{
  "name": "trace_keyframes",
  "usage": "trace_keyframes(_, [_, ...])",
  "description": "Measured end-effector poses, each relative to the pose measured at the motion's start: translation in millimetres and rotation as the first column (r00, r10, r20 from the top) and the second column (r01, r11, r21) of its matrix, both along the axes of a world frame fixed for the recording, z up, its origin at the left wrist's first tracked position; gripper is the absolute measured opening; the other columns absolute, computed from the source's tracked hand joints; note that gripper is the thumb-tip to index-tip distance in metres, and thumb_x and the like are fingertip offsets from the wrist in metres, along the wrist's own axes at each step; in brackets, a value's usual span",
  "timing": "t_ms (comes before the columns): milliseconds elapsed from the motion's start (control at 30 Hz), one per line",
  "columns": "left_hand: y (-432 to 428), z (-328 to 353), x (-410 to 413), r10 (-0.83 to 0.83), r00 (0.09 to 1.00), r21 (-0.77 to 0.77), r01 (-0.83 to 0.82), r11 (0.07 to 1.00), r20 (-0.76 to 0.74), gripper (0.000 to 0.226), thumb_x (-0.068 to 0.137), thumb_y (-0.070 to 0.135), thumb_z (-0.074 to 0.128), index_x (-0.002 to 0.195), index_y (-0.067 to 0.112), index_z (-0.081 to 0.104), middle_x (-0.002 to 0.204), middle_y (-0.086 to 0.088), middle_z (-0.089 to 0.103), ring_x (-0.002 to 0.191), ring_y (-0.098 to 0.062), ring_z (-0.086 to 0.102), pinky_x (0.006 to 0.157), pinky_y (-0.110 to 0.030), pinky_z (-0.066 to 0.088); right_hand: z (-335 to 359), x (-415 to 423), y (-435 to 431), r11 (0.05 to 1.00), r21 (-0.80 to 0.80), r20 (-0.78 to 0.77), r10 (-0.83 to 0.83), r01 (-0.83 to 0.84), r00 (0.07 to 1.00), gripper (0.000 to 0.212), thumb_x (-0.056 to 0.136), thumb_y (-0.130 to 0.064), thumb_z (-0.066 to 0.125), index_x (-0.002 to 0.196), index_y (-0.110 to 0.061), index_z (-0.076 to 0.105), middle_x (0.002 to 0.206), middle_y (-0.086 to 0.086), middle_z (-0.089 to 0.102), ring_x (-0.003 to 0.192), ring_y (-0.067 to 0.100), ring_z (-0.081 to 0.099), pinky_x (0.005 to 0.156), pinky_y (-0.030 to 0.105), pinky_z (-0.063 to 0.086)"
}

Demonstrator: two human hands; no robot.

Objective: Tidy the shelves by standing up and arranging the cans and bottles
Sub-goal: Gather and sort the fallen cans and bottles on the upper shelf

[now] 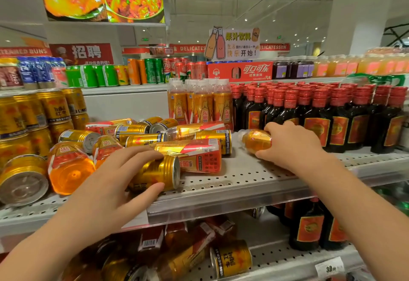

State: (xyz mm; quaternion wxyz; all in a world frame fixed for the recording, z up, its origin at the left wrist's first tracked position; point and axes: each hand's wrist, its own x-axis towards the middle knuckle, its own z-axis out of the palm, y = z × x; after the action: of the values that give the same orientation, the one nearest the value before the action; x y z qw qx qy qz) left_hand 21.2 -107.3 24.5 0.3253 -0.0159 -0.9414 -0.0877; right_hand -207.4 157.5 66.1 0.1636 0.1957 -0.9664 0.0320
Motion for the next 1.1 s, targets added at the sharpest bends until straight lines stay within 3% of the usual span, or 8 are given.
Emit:
trace_keyframes(167, [-11,11,3,0.031,0.989,-0.057,-0.023,0.998,0.146,0.071,0.085,0.078,0.049,0.149,0.053,0.03,0.143,0.036,0.032,0.13,0.011,0.032,0.103,-0.022,0.043,6,3,-5,0.998,-0.048,-0.011,0.031,-0.031,0.999,0.069,0.086,-0.069,0.054,0.137,-0.022,0.047,0.127,0.014,0.05,0.117,0.034,0.049,0.091,0.045,0.046])
trace_keyframes(300, [-12,13,2,0.066,0.982,-0.142,-0.041,0.989,0.175,0.081,0.083,0.073,0.052,0.154,0.049,0.022,0.145,0.032,0.03,0.129,0.012,0.026,0.106,-0.011,0.026,11,16,-18,0.943,-0.265,-0.142,0.17,-0.203,0.975,0.056,0.093,-0.055,0.055,0.136,-0.02,0.054,0.124,0.011,0.054,0.117,0.031,0.048,0.092,0.043,0.044])
trace_keyframes(400, [-12,12,1,0.058,0.987,-0.143,-0.037,0.989,0.15,0.082,0.082,0.071,0.054,0.155,0.043,0.028,0.147,0.025,0.037,0.131,0.006,0.03,0.11,-0.018,0.029,6,33,-36,0.829,-0.37,-0.229,0.355,-0.419,0.906,0.045,0.097,-0.049,0.053,0.134,-0.023,0.056,0.128,0.003,0.055,0.121,0.022,0.047,0.096,0.034,0.039])
trace_keyframes(533, [-12,4,2,0.065,0.994,-0.118,-0.055,0.992,0.088,0.08,0.082,0.065,0.063,0.152,0.038,0.036,0.145,0.022,0.043,0.133,-0.003,0.039,0.111,-0.031,0.04,-13,59,-66,0.712,-0.376,-0.276,0.525,-0.593,0.805,0.044,0.098,-0.05,0.052,0.136,-0.028,0.054,0.132,-0.007,0.052,0.125,0.01,0.044,0.097,0.023,0.032])
trace_keyframes(667, [-21,2,15,0.05,0.999,-0.096,-0.051,0.994,-0.013,0.077,0.082,0.063,0.067,0.149,0.037,0.041,0.139,0.027,0.042,0.131,-0.002,0.042,0.108,-0.016,0.032,-19,74,-94,0.627,-0.402,-0.336,0.576,-0.667,0.745,0.039,0.098,-0.047,0.054,0.132,-0.028,0.056,0.126,-0.007,0.055,0.122,0.01,0.046,0.098,0.023,0.034])
trace_keyframes(733, [-29,5,29,0.061,0.998,-0.093,-0.063,0.994,-0.022,0.077,0.083,0.064,0.066,0.15,0.035,0.041,0.142,0.024,0.044,0.133,-0.003,0.041,0.109,-0.016,0.03,-19,80,-109,0.608,-0.388,-0.35,0.598,-0.693,0.721,0.043,0.097,-0.05,0.053,0.133,-0.028,0.055,0.126,-0.007,0.055,0.121,0.01,0.046,0.1,0.024,0.034])
trace_keyframes(933, [-60,13,78,0.064,0.998,-0.048,-0.065,0.997,-0.012,0.074,0.084,0.062,0.07,0.149,0.039,0.042,0.14,0.023,0.048,0.134,-0.002,0.042,0.108,-0.022,0.036,-16,82,-143,0.742,-0.092,-0.107,0.656,-0.664,0.747,0.076,0.083,-0.073,0.051,0.148,-0.037,0.035,0.139,-0.008,0.05,0.126,0.016,0.047,0.104,0.036,0.044])
trace_keyframes(1100, [-92,6,117,0.09,0.996,0.025,-0.09,0.996,-0.018,0.074,0.083,0.064,0.07,0.148,0.038,0.045,0.14,0.022,0.049,0.135,-0.005,0.044,0.107,-0.033,0.043,-14,78,-157,0.817,0.035,-0.08,0.577,-0.576,0.813,0.086,0.076,-0.075,0.058,0.149,-0.036,0.035,0.14,-0.01,0.054,0.126,0.016,0.051,0.105,0.037,0.044])
